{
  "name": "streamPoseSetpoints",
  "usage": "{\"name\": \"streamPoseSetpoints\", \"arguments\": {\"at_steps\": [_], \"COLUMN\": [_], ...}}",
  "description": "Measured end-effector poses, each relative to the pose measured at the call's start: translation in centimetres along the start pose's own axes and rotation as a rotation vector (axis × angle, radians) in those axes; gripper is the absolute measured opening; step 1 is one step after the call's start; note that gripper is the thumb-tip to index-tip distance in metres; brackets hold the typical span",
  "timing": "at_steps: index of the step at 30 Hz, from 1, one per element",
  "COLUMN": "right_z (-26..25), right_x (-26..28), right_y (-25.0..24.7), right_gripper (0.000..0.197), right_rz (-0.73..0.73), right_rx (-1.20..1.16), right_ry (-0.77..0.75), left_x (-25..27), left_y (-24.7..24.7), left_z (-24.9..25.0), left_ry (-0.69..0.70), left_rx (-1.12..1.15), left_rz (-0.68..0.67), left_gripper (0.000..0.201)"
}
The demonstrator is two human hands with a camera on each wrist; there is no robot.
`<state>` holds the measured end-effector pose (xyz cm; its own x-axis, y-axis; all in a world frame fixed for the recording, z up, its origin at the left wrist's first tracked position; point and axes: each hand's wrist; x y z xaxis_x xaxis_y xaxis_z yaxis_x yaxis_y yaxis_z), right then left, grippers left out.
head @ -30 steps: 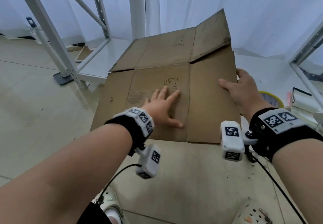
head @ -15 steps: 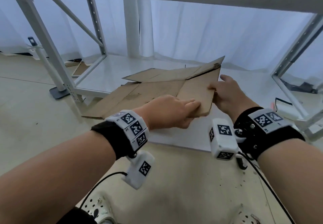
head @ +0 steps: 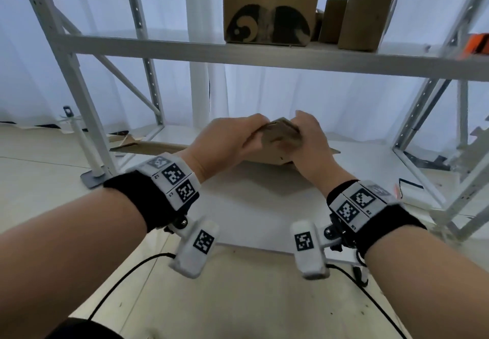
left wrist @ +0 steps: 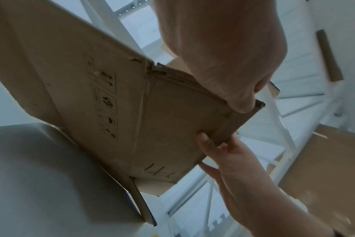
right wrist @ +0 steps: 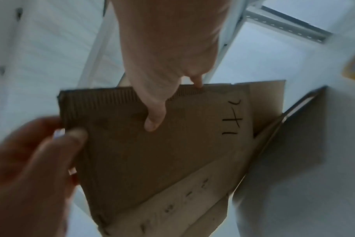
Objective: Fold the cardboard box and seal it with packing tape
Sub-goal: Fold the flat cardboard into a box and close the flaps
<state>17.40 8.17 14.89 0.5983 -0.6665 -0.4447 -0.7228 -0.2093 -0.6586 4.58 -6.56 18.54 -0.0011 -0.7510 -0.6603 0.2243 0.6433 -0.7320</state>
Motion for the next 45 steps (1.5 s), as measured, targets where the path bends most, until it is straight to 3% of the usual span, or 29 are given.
{"name": "streamPoseSetpoints", "arguments": {"at_steps": [2,6,9,11,14,17,19,21,23,25,28,30,37,42,45], "right_z": [-0.5,0.1,-0.3,-0.2,-0.3,-0.9,-1.6,-2.8,-4.3,-5.2,-5.1,-4.7,-2.8,-0.8,-0.6], "right_x": [0.3,1.7,2.7,2.7,2.2,1.8,2.0,2.5,2.9,2.9,3.0,3.3,3.0,3.2,3.1], "right_y": [-0.7,-1.2,-1.2,-1.2,-1.0,-0.6,-0.8,-1.3,-1.6,-1.2,0.1,0.6,1.9,2.1,2.7], "right_gripper": [0.02,0.027,0.024,0.024,0.027,0.017,0.047,0.069,0.078,0.068,0.032,0.025,0.027,0.026,0.027], "right_rz": [-0.003,0.079,0.101,0.087,0.084,0.198,0.322,0.376,0.272,0.048,-0.164,-0.136,-0.133,-0.17,-0.196], "right_rx": [-0.128,-0.153,-0.199,-0.222,-0.215,-0.256,-0.234,-0.015,0.377,0.684,0.699,0.663,0.719,0.745,0.874], "right_ry": [-0.007,-0.005,-0.017,0.001,0.071,0.179,0.236,0.113,-0.081,-0.22,-0.224,-0.185,-0.189,-0.085,-0.154], "left_x": [0.1,2.3,4.7,5.8,5.8,4.2,2.4,0.8,-0.2,-0.5,0.0,0.5,5.5,7.3,7.0], "left_y": [-0.4,-0.7,-1.4,-2.0,-2.4,-2.7,-2.9,-2.6,-2.0,-1.6,-0.6,-0.3,-2.5,-3.8,-1.6], "left_z": [0.0,-3.7,-7.5,-8.5,-8.5,-7.5,-5.8,-3.6,-1.5,0.0,1.4,1.5,-2.8,-3.5,-2.3], "left_ry": [-0.077,-0.301,-0.422,-0.472,-0.454,-0.415,-0.365,-0.305,-0.243,-0.182,-0.064,-0.066,-0.362,-0.362,-0.334], "left_rx": [0.038,-0.13,-0.227,-0.278,-0.374,-0.51,-0.592,-0.685,-0.757,-0.765,-0.676,-0.605,-0.589,-0.659,-0.624], "left_rz": [-0.008,-0.285,-0.313,-0.32,-0.331,-0.401,-0.457,-0.519,-0.544,-0.542,-0.51,-0.513,-0.609,-0.568,-0.627], "left_gripper": [0.029,0.032,0.017,0.017,0.017,0.011,0.013,0.003,0.017,0.024,0.026,0.023,0.013,0.018,0.023]}}
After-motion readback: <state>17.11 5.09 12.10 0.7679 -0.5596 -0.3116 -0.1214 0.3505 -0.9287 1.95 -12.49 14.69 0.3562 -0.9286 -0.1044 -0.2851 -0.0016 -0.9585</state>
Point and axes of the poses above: each hand's wrist, its own x-axis away from the middle knuckle, its own y-axis out of the palm, z = x × y, and after that the axes turned 4 degrees about x, right-handed
